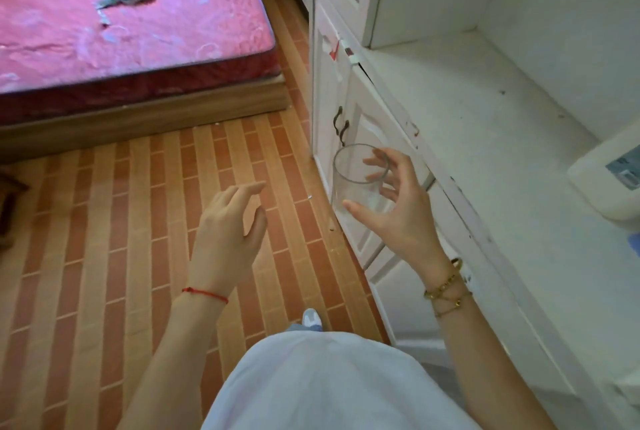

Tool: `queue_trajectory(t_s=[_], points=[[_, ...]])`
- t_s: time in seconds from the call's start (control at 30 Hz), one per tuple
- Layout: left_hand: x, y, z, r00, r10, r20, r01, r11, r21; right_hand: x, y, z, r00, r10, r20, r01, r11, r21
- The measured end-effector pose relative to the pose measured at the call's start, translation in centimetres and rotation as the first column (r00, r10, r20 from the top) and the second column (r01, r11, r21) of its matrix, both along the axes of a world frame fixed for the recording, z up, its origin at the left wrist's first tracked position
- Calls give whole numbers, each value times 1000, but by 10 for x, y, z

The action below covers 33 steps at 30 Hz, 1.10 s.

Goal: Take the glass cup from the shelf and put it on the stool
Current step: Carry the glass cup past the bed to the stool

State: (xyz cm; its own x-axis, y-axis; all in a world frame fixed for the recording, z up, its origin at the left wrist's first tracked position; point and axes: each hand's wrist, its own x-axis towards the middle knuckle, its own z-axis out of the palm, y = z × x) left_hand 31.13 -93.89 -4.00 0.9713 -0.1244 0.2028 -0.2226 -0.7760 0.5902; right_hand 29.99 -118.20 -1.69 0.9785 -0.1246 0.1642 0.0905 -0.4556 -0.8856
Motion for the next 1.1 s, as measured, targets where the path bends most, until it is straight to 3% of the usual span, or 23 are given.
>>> queue_trajectory(t_s=[0.6, 1.1], points=[[193, 76, -19, 966, 254, -45, -253, 967, 26, 244, 75, -31, 980, 196, -37, -194, 980, 42], [449, 122, 13, 887, 462, 24, -462, 887, -1, 558, 131, -13, 936, 346, 67, -346, 938, -12]])
